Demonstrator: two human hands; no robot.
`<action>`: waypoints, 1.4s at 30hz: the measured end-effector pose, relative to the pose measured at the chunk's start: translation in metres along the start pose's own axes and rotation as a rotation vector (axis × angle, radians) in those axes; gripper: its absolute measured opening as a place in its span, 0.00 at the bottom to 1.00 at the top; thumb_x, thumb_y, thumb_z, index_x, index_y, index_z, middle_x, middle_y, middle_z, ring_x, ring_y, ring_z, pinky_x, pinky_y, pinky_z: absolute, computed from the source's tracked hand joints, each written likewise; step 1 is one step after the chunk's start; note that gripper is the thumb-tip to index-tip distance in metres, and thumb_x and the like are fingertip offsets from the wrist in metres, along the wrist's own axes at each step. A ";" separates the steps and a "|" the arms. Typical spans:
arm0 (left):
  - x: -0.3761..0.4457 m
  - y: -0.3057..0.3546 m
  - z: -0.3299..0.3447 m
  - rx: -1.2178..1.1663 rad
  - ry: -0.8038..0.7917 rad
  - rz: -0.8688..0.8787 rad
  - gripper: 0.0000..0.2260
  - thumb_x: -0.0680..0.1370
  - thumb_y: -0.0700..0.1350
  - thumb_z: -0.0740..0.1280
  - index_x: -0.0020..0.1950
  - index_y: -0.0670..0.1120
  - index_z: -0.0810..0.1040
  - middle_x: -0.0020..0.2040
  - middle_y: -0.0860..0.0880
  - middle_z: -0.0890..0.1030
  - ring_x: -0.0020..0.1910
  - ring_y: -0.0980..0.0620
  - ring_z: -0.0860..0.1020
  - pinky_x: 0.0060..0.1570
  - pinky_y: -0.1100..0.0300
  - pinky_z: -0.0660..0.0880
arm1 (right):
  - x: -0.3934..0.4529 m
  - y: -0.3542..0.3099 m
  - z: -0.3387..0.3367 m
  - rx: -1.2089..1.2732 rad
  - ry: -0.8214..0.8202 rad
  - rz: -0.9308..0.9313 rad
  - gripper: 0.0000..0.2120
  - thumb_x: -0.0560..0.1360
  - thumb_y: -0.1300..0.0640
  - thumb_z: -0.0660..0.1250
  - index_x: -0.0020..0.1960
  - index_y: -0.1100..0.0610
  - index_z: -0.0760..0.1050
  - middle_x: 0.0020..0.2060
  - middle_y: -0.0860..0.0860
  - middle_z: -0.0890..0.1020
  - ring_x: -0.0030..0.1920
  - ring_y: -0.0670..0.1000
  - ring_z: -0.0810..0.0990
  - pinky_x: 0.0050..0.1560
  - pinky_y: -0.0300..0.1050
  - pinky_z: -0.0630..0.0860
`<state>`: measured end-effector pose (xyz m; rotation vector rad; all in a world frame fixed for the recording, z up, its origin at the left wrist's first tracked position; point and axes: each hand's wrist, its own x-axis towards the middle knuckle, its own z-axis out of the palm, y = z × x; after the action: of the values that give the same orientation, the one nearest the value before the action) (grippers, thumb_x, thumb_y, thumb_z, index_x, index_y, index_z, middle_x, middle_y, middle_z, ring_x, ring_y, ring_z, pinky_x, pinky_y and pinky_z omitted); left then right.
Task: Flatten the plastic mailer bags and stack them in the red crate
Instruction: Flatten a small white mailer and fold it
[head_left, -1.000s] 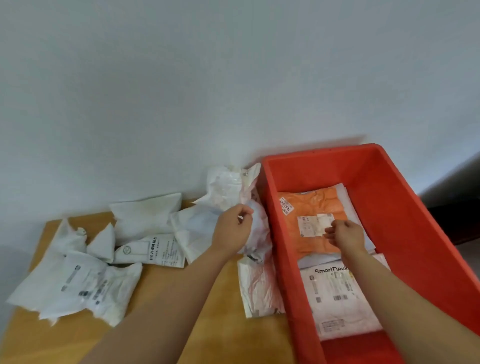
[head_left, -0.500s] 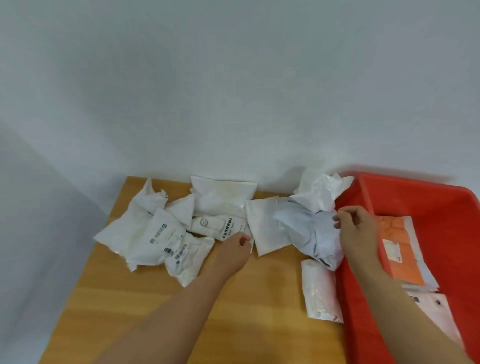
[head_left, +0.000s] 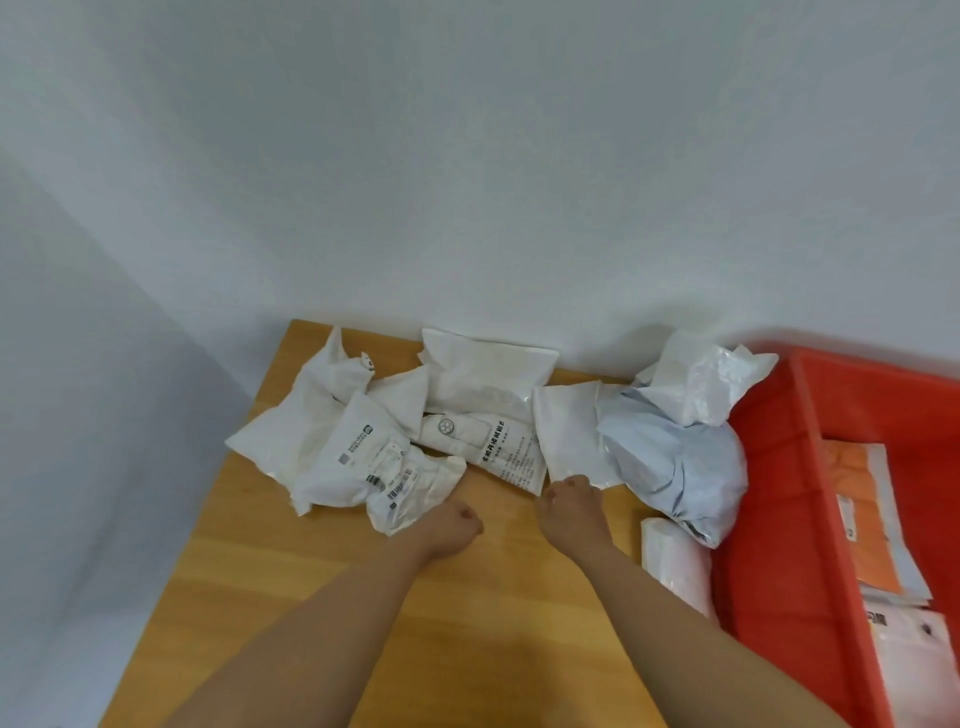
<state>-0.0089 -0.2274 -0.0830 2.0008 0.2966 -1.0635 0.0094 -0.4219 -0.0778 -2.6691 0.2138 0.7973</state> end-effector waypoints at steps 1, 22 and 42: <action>-0.001 -0.001 0.004 -0.006 0.003 -0.003 0.02 0.81 0.48 0.62 0.52 0.52 0.73 0.48 0.56 0.72 0.47 0.58 0.70 0.46 0.63 0.67 | 0.006 0.003 0.007 -0.106 -0.070 0.021 0.24 0.79 0.45 0.48 0.62 0.54 0.77 0.73 0.57 0.66 0.73 0.61 0.61 0.69 0.53 0.65; -0.006 0.027 0.002 -0.494 0.105 0.019 0.07 0.82 0.46 0.61 0.55 0.46 0.76 0.57 0.45 0.80 0.47 0.51 0.79 0.47 0.59 0.73 | -0.050 -0.024 -0.038 0.515 0.715 -0.219 0.10 0.79 0.65 0.63 0.60 0.61 0.76 0.53 0.46 0.75 0.53 0.47 0.75 0.53 0.38 0.72; -0.024 -0.043 0.035 -0.450 0.312 0.034 0.24 0.78 0.45 0.70 0.72 0.50 0.67 0.66 0.49 0.70 0.64 0.48 0.73 0.61 0.53 0.73 | -0.077 0.087 0.063 0.729 -0.076 0.303 0.07 0.77 0.59 0.62 0.41 0.57 0.69 0.39 0.52 0.74 0.39 0.51 0.71 0.41 0.47 0.67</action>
<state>-0.0675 -0.2235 -0.0988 1.7439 0.6080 -0.5918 -0.1067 -0.4761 -0.1091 -1.9369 0.7443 0.7226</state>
